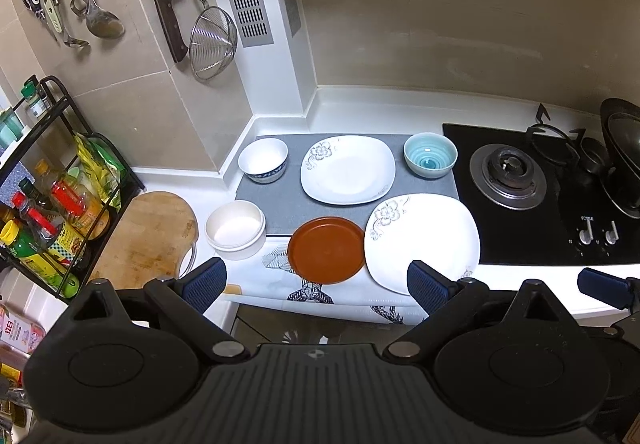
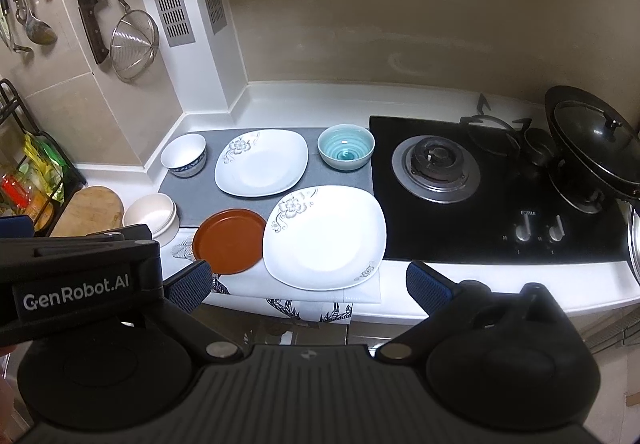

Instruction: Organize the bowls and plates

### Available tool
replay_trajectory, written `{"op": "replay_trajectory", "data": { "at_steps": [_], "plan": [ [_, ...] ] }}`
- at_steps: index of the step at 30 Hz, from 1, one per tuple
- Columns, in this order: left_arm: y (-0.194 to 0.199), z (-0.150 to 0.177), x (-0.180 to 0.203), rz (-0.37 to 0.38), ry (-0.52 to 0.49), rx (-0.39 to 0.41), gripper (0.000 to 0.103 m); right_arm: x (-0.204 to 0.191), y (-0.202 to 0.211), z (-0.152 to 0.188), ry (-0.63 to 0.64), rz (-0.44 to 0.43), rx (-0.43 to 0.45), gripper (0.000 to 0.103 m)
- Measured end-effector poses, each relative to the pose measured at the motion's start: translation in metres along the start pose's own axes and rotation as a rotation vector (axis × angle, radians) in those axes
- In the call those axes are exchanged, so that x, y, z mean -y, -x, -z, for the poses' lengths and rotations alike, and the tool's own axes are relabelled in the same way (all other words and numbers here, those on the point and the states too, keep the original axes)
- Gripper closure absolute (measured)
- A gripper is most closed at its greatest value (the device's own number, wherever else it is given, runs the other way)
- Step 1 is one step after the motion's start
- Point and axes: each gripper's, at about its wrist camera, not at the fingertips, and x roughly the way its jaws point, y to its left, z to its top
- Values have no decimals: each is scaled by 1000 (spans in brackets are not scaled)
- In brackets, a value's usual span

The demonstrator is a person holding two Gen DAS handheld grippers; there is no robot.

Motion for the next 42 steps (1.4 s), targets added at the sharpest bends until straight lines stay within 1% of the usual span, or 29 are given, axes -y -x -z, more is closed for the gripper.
{"op": "replay_trajectory", "data": {
  "at_steps": [19, 31, 36, 42],
  "plan": [
    [0, 9, 11, 10, -20, -4, 6, 16, 4, 11, -17, -9, -9, 0],
    [5, 14, 10, 9, -14, 17, 5, 13, 9, 13, -11, -8, 11, 0],
    [3, 14, 8, 14, -20, 8, 5, 10, 8, 13, -17, -5, 2, 0],
    [-1, 14, 6, 24, -25, 18, 5, 5, 6, 14, -22, 6, 11, 0]
  ]
}}
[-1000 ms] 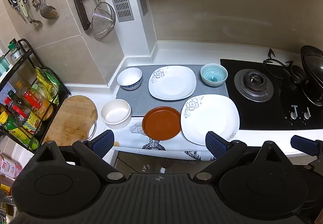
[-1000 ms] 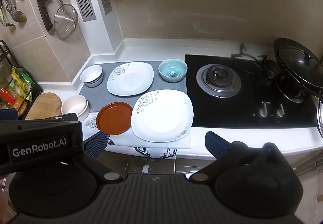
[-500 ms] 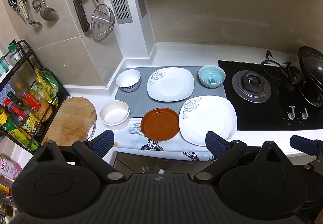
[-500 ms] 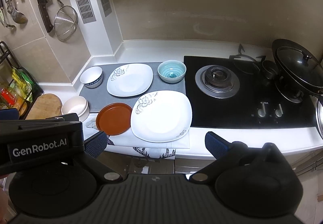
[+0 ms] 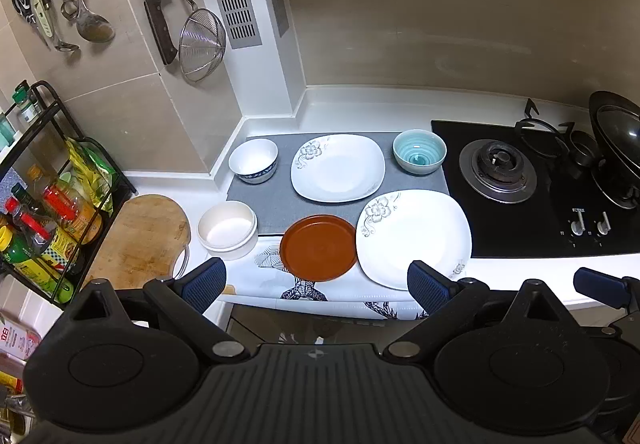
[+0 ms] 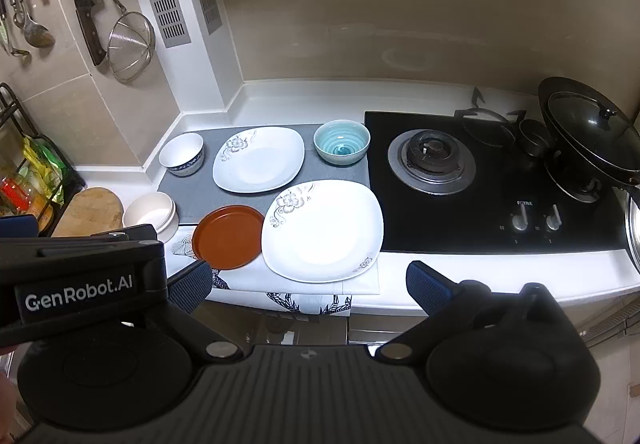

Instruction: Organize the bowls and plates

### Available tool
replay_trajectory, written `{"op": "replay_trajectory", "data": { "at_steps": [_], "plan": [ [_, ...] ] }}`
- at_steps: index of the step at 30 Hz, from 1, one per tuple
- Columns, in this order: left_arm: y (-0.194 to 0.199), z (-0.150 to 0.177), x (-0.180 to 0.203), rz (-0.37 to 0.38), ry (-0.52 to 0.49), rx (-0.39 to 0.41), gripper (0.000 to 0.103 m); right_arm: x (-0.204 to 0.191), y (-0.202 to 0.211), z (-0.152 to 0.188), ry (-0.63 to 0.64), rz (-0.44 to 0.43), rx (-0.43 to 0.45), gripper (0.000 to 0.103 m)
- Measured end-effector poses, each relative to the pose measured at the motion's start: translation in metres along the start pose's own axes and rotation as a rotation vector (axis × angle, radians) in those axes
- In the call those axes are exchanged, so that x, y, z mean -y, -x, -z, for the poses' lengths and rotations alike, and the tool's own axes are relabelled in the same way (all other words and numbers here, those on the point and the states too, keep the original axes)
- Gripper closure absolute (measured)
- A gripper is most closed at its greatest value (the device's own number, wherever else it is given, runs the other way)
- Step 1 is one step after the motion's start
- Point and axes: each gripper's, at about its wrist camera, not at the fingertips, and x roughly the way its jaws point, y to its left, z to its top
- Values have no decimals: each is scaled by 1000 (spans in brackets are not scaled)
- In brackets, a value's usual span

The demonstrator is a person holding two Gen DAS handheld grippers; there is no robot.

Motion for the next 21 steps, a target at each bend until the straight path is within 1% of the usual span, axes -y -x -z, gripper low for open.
{"op": "replay_trajectory", "data": {
  "at_steps": [3, 7, 10, 11, 12, 14, 15, 17, 18, 19, 21],
  "plan": [
    [-9, 0, -1, 7, -7, -10, 5, 0, -8, 1, -5, 5, -10, 0],
    [-26, 0, -1, 14, -18, -46, 5, 3, -26, 4, -19, -15, -33, 0],
    [-46, 3, -3, 47, -17, -53, 5, 6, -45, 10, -29, -24, -9, 0],
    [-53, 5, -5, 73, -18, -29, 5, 10, -52, 14, -46, -47, 15, 0],
    [-59, 8, -7, 110, -24, 2, 6, 15, -60, 17, -65, -91, 34, 0],
    [-76, 15, -12, 191, -23, 50, 5, 30, -81, 24, -120, -178, 35, 0],
    [-86, 17, -14, 220, -11, 54, 6, 38, -92, 27, -142, -191, 34, 0],
    [-111, 19, -19, 279, -1, 48, 6, 52, -110, 36, -144, -222, 87, 0],
    [-126, 19, -20, 283, -10, 35, 6, 59, -119, 39, -139, -224, 100, 0],
    [-140, 18, -20, 288, -15, 25, 6, 65, -128, 39, -134, -207, 100, 0],
    [-171, 16, -25, 329, -15, 0, 6, 76, -146, 38, -132, -175, 104, 0]
  ]
}}
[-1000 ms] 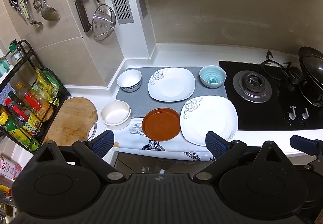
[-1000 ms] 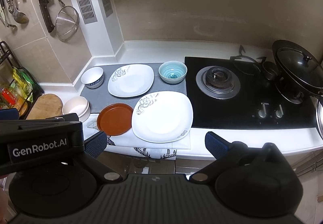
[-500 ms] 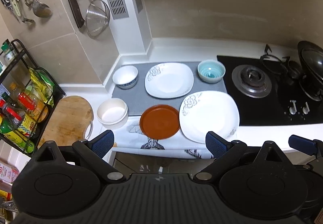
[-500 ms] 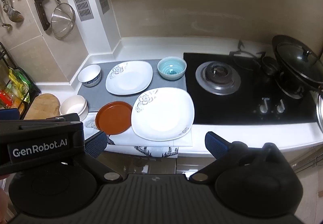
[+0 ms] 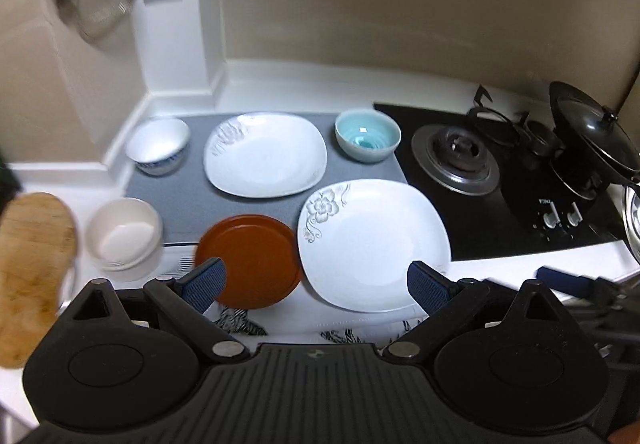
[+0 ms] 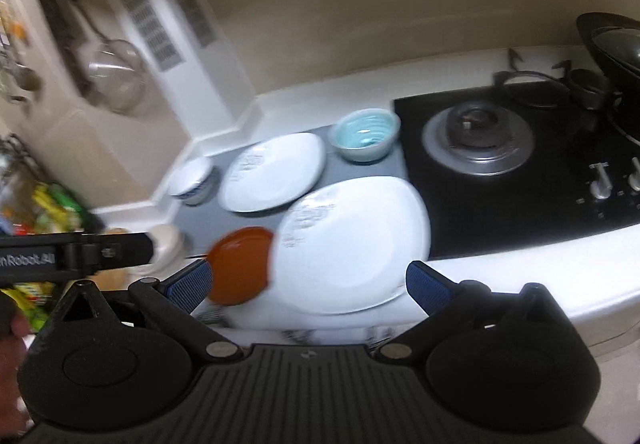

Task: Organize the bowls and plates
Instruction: 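Reach both grippers to the loose white square plate and grasp its rim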

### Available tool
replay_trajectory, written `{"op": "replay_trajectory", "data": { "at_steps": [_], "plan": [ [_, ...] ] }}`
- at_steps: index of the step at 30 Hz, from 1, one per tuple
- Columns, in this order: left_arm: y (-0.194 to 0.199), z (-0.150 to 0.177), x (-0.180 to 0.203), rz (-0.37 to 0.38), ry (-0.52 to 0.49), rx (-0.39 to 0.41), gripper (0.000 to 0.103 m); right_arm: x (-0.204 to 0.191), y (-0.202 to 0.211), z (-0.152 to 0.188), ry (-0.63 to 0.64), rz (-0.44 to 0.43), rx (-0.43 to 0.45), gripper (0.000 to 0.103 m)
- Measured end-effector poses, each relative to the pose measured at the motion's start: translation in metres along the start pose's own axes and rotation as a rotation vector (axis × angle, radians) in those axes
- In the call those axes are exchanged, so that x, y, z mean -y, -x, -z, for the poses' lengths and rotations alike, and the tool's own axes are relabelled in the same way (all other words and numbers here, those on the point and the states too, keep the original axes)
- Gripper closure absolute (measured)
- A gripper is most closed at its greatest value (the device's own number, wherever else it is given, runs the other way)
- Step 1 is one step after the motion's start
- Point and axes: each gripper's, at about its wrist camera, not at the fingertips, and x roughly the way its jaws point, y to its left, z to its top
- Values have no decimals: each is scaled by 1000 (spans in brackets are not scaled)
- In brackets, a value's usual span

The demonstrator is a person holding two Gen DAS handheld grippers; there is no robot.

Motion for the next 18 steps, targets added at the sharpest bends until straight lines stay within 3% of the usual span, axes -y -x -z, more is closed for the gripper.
{"op": "replay_trajectory", "data": {
  "at_steps": [3, 5, 6, 7, 9, 14, 18],
  "plan": [
    [-45, -12, -26, 122, 42, -96, 13, 20, -24, -7, -22, 12, -2, 0],
    [-78, -24, -40, 218, 51, -184, 26, 36, -41, -14, -92, 19, -27, 0],
    [-94, -29, -44, 247, 41, -221, 38, 45, -51, -18, -140, 9, -47, 0],
    [-110, -35, -47, 262, 30, -246, 47, 53, -60, -20, -185, 13, -61, 0],
    [-142, -43, -54, 269, 23, -289, 49, 73, -80, -23, -312, 43, -84, 0],
    [-205, -59, -64, 311, 33, -417, 61, 111, -113, -14, -638, -85, -101, 1],
    [-242, -62, -67, 310, 5, -503, 86, 113, -122, -13, -697, -61, -102, 9]
  ]
}}
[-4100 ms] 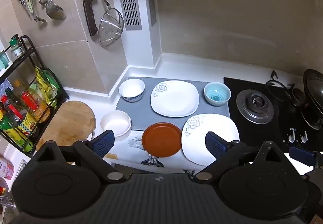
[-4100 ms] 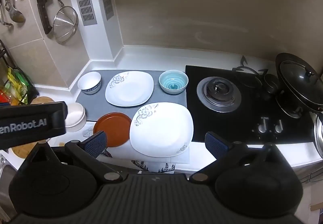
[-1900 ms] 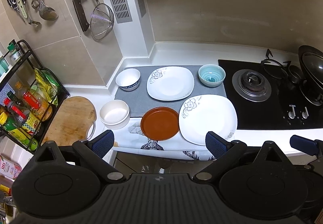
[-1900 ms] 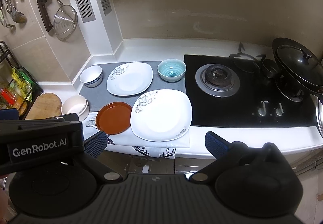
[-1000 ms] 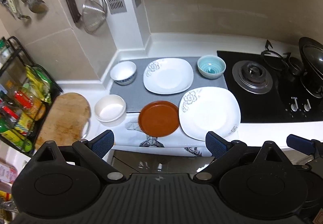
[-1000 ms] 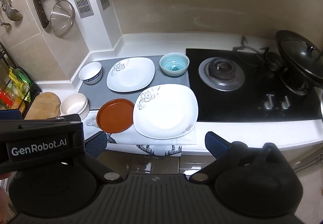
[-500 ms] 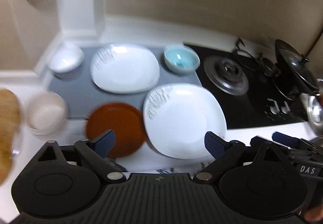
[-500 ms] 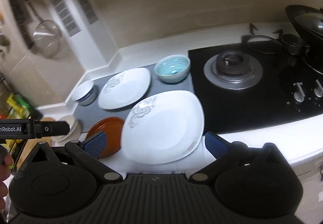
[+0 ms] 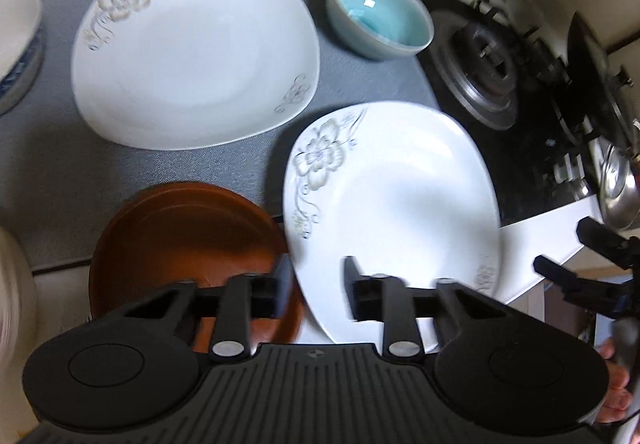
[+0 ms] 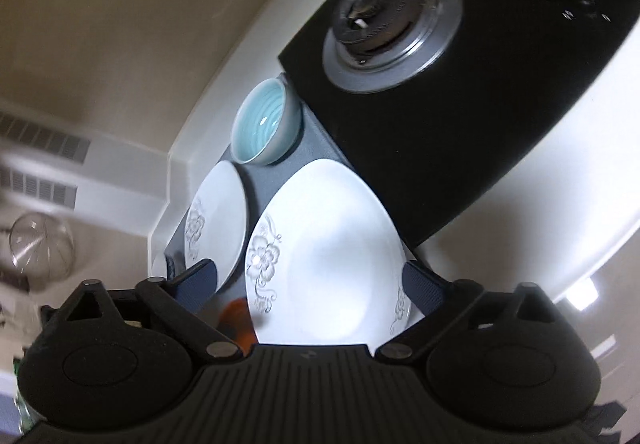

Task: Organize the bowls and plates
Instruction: 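Reach both grippers to the loose white square plate and grasp its rim, then lift the white plate with both grippers and lower it onto the other white plate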

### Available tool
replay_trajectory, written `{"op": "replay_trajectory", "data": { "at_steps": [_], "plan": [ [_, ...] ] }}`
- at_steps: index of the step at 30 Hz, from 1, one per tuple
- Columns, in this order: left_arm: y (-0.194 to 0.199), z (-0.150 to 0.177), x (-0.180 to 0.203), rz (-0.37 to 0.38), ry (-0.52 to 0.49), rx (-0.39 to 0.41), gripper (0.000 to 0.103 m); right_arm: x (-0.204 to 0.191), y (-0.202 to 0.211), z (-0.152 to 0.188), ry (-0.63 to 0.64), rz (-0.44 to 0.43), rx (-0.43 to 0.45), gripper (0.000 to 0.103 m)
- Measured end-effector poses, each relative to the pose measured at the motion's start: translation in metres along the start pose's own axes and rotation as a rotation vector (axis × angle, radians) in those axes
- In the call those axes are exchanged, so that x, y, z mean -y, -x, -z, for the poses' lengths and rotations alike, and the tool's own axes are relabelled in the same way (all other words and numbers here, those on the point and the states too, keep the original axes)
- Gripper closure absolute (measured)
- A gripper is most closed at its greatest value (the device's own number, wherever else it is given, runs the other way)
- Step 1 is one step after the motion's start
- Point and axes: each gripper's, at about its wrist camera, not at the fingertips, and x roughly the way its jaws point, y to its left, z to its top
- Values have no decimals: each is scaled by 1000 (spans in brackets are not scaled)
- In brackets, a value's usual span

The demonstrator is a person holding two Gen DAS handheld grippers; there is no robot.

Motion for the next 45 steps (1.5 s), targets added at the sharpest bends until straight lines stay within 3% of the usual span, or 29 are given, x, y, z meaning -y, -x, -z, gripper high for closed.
{"op": "replay_trajectory", "data": {
  "at_steps": [6, 14, 17, 21, 24, 27, 29, 33, 38, 45],
  "plan": [
    [-21, -16, -8, 3, 19, -57, 89, 7, -4, -7, -16, 79, 5, 20],
    [-36, -16, -18, -8, 154, -81, 88, 31, -32, -31, 3, 85, -80, 26],
    [-38, -15, -15, -34, 166, -62, 82, 41, -46, -36, -12, 57, -141, 37],
    [-40, -16, -13, -30, 225, -74, 83, 49, -53, -38, -28, -21, -182, 65],
    [-35, -15, -7, -59, 268, -77, 83, 51, -51, -39, -8, -45, -196, 66],
    [-30, -12, 2, -100, 247, -57, 82, 56, -52, -40, -4, -78, -225, 66],
    [-37, -11, 3, -103, 251, -86, 82, 61, -55, -42, -11, -105, -244, 67],
    [-44, -15, 8, -99, 271, -84, 64, 63, -72, -45, 2, -146, -278, 69],
    [-33, -15, 27, -183, 252, -51, 65, 52, -71, -44, 74, -156, -284, 76],
    [-3, -18, 26, -79, 328, 11, 66, 47, -54, -59, 161, -201, -321, 83]
  ]
}}
